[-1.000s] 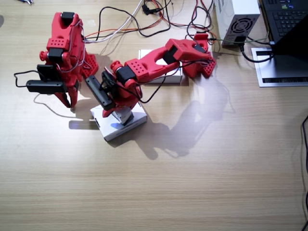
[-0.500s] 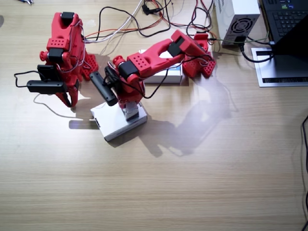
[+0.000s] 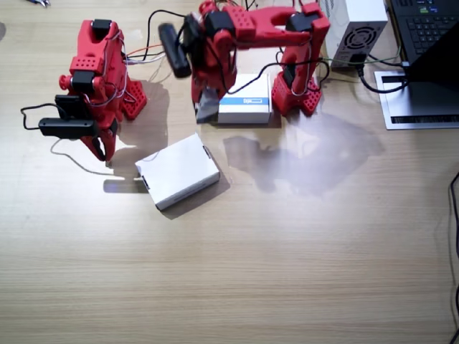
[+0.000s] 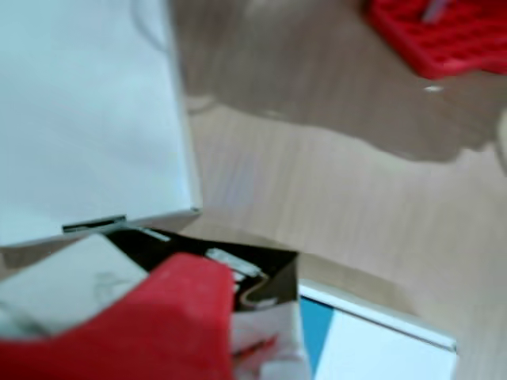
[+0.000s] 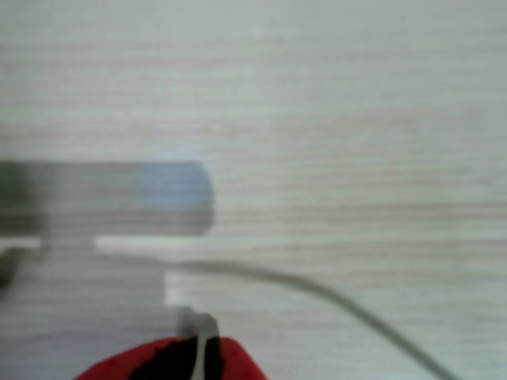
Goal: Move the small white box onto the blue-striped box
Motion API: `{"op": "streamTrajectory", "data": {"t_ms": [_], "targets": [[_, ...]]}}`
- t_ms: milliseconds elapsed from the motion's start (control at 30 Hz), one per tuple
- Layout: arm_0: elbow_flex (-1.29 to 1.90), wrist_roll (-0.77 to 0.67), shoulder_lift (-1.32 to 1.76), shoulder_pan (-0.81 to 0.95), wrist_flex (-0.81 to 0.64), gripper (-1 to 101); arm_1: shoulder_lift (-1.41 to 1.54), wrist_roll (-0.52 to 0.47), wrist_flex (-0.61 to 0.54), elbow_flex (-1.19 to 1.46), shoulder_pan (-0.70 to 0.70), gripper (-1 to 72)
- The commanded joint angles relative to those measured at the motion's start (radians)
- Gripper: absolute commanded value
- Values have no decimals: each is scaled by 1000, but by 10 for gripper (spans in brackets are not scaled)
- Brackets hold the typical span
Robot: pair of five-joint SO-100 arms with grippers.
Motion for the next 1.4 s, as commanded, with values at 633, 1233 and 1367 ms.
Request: {"op": "streamTrajectory", "data": {"t_ms": [633,1233,1367], "targets": [[615,268,284,428,-210,160,69,80,18,-15,198,2],[192,394,472,230,32,254,71,61,91,-14,163,2],[-100,517,422,-422,-32,0,71,89,95,-14,153,2]]}}
